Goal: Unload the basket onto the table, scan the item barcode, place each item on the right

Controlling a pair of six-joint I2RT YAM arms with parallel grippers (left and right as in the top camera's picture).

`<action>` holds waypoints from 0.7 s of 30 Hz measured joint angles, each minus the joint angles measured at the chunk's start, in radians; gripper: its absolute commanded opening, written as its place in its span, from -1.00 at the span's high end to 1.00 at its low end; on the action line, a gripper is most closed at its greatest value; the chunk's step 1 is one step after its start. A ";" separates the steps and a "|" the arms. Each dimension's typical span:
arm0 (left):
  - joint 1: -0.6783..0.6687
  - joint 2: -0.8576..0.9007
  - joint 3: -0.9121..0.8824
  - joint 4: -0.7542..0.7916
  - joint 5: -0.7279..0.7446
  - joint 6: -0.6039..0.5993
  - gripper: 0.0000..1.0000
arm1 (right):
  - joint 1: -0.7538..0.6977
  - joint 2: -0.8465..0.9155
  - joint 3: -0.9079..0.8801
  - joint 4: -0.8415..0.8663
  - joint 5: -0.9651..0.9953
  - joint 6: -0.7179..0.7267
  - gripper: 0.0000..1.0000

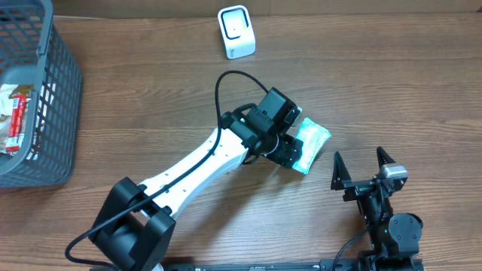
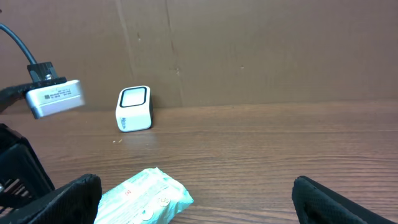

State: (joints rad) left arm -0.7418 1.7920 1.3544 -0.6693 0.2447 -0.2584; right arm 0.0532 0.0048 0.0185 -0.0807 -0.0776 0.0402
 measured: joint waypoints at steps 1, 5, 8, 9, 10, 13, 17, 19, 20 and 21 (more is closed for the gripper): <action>0.005 0.000 0.000 0.005 0.026 0.000 -0.55 | 0.000 0.000 0.000 0.000 0.000 0.000 -1.00; 0.012 0.002 0.000 0.023 0.111 0.000 -0.55 | 0.000 0.000 0.000 0.000 0.000 0.000 -1.00; 0.016 0.018 0.000 0.045 0.146 -0.001 -0.46 | 0.000 0.000 0.000 0.000 0.000 0.000 -1.00; 0.016 0.027 0.000 0.050 0.153 0.000 -0.43 | 0.000 0.000 0.000 0.001 0.000 0.000 -1.00; 0.016 0.038 0.000 0.054 0.159 -0.002 -0.43 | 0.000 0.000 0.000 0.000 0.000 0.000 -1.00; 0.016 0.063 0.000 0.064 0.171 -0.004 -0.37 | 0.000 0.000 0.000 0.000 0.000 0.000 -1.00; 0.016 0.074 0.000 0.068 0.179 -0.005 -0.11 | 0.000 0.000 0.000 0.000 0.000 0.000 -1.00; 0.016 0.074 0.000 0.069 0.182 -0.006 -0.05 | 0.000 0.000 0.000 0.000 0.000 0.000 -1.00; 0.016 0.074 0.000 0.069 0.183 -0.011 -0.05 | 0.000 0.000 0.000 0.000 0.000 0.000 -1.00; 0.016 0.074 0.000 0.069 0.183 -0.012 -0.02 | 0.000 0.000 0.000 0.000 0.000 0.000 -1.00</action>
State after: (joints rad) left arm -0.7258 1.8660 1.3544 -0.6006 0.4282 -0.2703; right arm 0.0528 0.0048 0.0185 -0.0807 -0.0776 0.0402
